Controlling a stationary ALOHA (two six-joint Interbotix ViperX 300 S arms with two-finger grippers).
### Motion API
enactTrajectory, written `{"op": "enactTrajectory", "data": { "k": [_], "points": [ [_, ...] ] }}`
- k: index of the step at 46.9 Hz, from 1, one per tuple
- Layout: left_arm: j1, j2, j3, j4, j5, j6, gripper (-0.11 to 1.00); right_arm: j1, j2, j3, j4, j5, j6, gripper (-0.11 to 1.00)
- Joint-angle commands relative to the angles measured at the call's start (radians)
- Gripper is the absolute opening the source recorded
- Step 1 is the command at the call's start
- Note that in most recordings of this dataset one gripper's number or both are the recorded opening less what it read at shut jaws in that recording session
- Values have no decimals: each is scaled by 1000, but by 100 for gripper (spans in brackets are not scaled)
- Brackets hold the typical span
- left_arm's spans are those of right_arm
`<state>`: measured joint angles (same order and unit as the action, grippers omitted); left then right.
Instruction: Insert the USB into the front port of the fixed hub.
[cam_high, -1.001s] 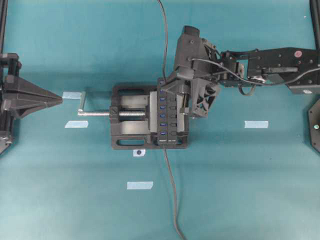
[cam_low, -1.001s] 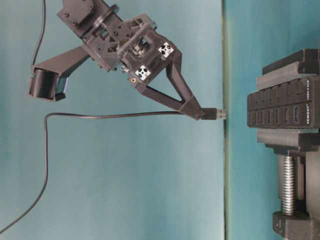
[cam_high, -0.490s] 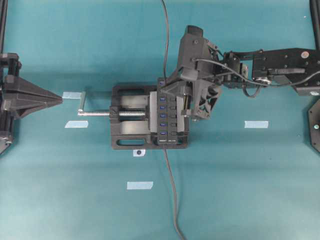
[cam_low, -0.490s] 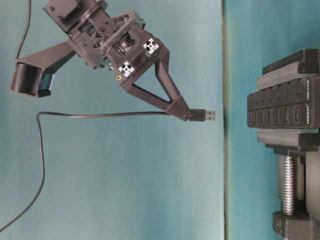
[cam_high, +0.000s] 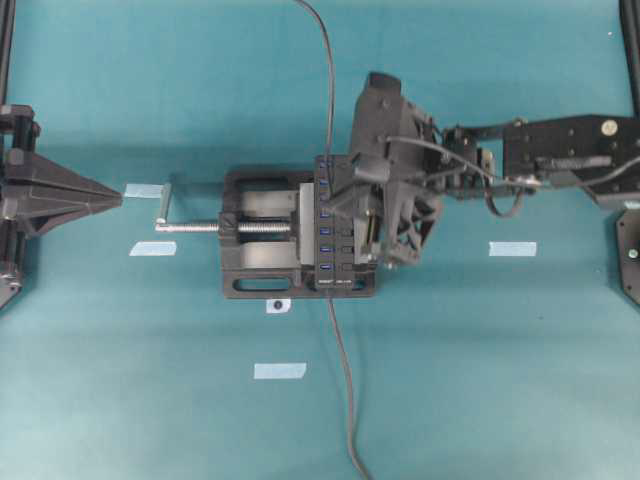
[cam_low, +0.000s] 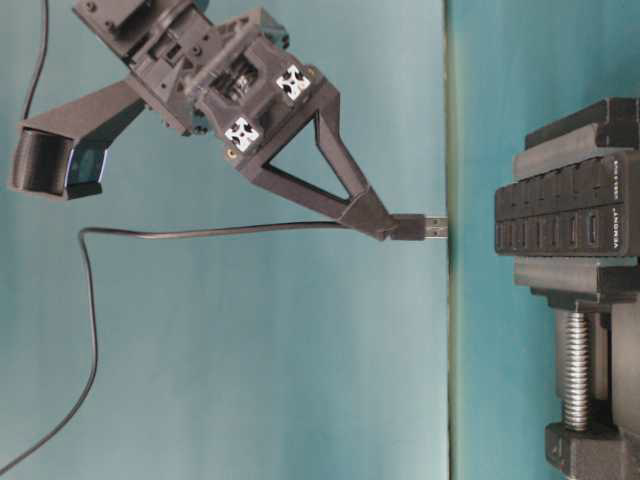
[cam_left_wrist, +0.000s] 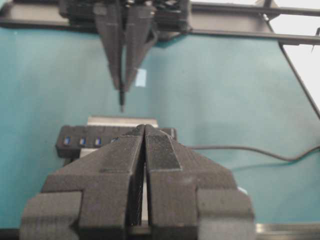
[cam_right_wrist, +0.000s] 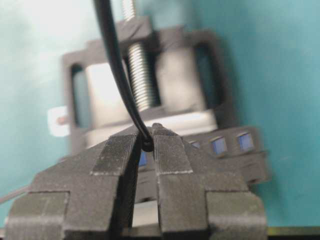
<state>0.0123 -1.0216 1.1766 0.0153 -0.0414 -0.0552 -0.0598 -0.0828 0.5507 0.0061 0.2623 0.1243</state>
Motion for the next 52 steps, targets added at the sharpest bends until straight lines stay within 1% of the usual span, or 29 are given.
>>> {"op": "enactTrajectory", "data": {
  "k": [1,19,31,52],
  "points": [
    [2,5,-15,2,-11,3,0,20,-29,-29,2,2,15,8],
    [2,5,-15,2,-12,2,0,61,-18,-35,2,3,18,8],
    [2,5,-17,2,-12,2,0,103,9,-35,2,-2,18,8],
    [2,5,-11,2,-12,0,0,107,54,-35,-3,-18,23,8]
  ]
}}
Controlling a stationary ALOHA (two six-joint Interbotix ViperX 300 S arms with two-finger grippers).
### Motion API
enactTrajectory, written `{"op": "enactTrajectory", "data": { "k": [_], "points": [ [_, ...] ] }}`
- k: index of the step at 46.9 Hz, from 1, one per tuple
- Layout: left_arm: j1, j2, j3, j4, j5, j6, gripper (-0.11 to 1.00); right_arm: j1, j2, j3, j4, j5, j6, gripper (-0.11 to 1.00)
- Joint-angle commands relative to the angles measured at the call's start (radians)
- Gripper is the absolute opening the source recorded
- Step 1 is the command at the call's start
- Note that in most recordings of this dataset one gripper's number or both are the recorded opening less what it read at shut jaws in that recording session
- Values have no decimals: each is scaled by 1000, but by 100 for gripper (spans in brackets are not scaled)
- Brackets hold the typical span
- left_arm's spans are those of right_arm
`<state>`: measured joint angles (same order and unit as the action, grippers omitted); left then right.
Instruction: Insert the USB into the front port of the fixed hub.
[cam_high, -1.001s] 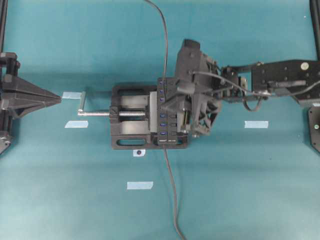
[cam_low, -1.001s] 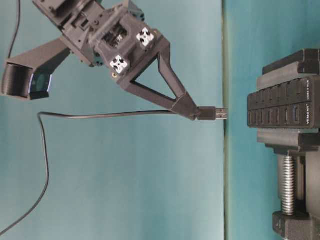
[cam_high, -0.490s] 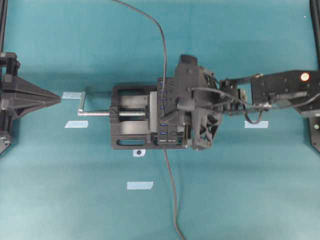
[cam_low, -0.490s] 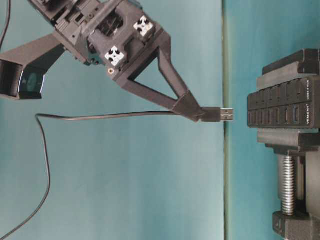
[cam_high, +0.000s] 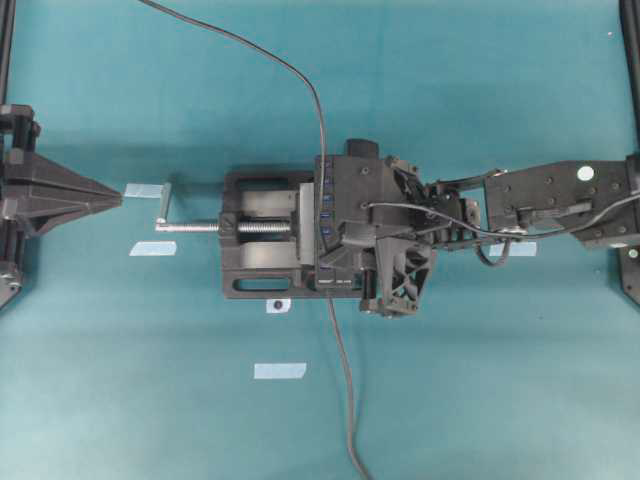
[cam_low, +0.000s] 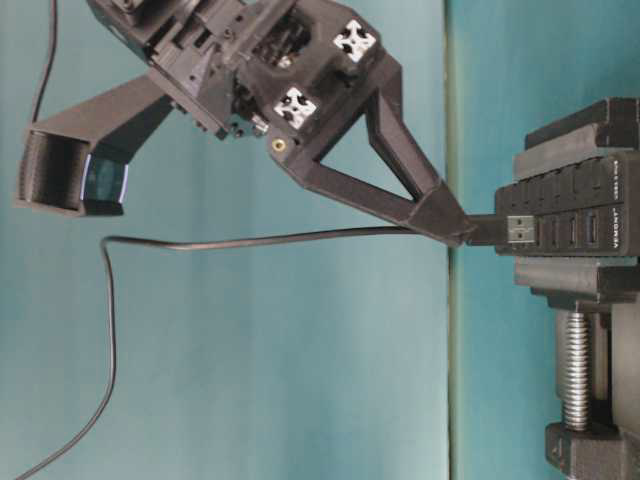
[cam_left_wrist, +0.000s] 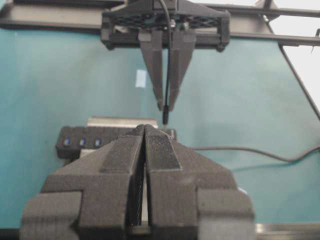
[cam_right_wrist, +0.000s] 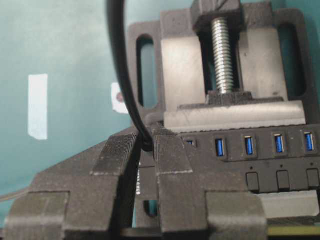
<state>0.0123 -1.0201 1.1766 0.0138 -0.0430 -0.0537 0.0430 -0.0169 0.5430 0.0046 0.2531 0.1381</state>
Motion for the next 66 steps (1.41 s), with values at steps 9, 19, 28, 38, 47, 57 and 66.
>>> {"op": "enactTrajectory", "data": {
  "k": [9,19,28,38,47,57,66],
  "points": [
    [2,3,-9,3,-11,-2,0,3,-5,-29,-3,-11,9,8],
    [2,3,-3,3,-11,-3,0,2,5,-26,-3,-11,9,8],
    [2,3,-3,3,-11,-3,0,0,5,-20,-3,-21,12,8],
    [2,2,-2,3,-11,-3,0,-5,6,-11,-3,-37,12,8],
    [2,2,-2,3,-11,-3,0,-5,12,0,-3,-60,18,8],
    [2,2,-2,3,-11,-3,0,-5,14,15,-2,-63,35,8],
    [2,2,-2,3,-11,-3,0,-6,23,18,-3,-67,38,8]
  ]
}}
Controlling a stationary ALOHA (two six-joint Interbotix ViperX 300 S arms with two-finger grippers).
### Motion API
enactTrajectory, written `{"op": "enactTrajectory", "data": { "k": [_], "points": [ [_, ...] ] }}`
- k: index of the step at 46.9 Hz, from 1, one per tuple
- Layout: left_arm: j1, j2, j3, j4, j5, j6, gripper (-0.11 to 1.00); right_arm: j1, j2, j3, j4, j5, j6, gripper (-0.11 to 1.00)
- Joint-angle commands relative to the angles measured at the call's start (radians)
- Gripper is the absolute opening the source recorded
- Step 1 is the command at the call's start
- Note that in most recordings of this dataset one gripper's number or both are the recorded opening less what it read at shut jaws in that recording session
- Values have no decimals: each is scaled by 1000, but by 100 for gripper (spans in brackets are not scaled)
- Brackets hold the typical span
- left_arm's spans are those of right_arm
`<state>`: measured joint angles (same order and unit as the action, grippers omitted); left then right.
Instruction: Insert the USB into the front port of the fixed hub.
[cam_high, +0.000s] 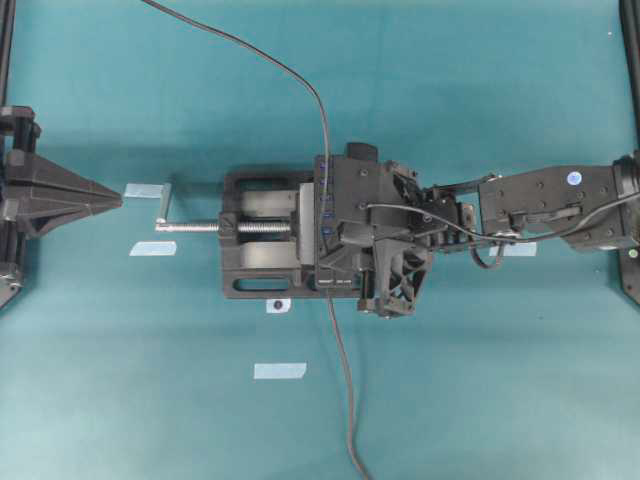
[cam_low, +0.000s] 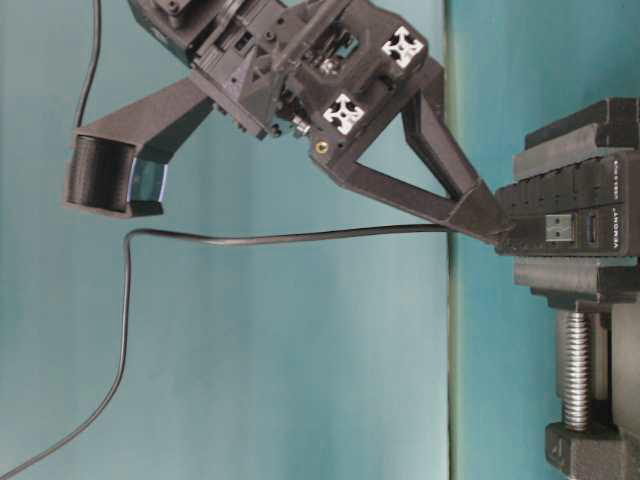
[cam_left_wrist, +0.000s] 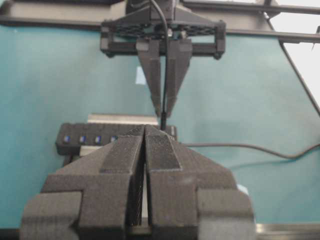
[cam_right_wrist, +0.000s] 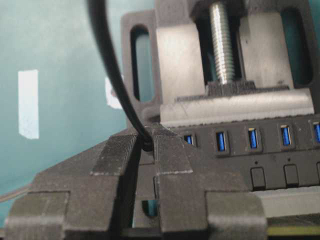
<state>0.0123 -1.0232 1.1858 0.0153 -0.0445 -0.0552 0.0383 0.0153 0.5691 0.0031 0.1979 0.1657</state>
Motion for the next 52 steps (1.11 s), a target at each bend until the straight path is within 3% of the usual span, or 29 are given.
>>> {"op": "enactTrajectory", "data": {
  "k": [1,52],
  "points": [
    [2,5,-11,2,-9,-2,0,0,-8,-8,0,-15,11,8],
    [2,3,-8,2,-9,-3,0,-5,9,-8,-2,-20,11,8]
  ]
}}
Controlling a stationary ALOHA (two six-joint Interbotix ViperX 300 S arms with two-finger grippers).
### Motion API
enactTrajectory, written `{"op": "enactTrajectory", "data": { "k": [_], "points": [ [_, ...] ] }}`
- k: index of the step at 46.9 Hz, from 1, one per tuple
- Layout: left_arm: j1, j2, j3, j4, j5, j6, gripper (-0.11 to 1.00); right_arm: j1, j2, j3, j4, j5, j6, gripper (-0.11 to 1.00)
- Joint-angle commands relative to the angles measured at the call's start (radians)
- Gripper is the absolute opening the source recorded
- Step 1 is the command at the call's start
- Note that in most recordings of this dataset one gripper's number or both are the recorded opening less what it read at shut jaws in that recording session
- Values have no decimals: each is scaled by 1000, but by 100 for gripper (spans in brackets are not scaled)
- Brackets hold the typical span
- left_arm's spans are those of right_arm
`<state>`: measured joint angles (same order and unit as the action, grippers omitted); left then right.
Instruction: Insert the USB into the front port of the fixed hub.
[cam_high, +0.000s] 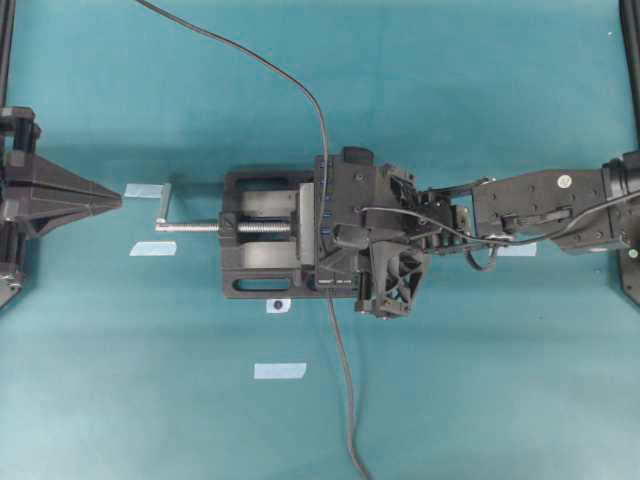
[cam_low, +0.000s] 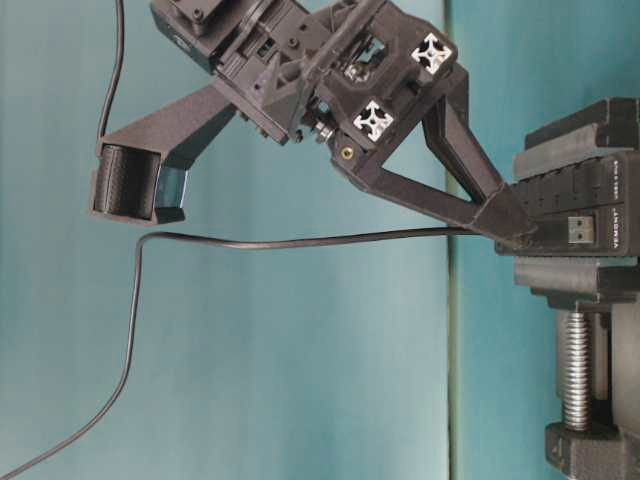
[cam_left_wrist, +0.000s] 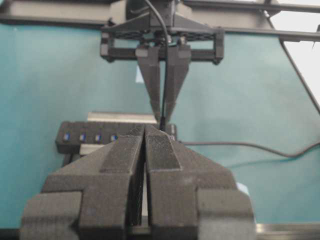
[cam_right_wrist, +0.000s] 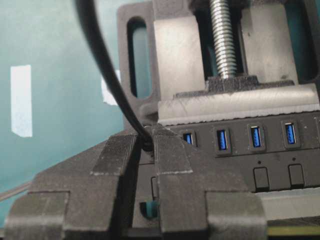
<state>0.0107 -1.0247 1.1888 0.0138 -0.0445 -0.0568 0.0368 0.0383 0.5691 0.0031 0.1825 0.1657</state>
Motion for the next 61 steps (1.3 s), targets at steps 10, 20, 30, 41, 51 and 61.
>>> {"op": "enactTrajectory", "data": {
  "k": [10,20,30,41,51,61],
  "points": [
    [3,5,-11,3,-9,-2,0,-8,-11,-8,-5,-3,11,8],
    [3,5,-11,3,-9,0,0,-8,-3,-8,-5,-3,11,8],
    [3,5,-9,3,-9,-2,0,-8,-2,-8,-5,-2,11,8],
    [3,5,-6,3,-9,-2,0,-5,-2,-9,-3,14,11,8],
    [3,3,-3,3,-11,-2,0,2,-2,-17,-3,52,11,8],
    [3,-5,2,3,-12,-2,0,2,-2,-17,-3,49,12,8]
  ]
}}
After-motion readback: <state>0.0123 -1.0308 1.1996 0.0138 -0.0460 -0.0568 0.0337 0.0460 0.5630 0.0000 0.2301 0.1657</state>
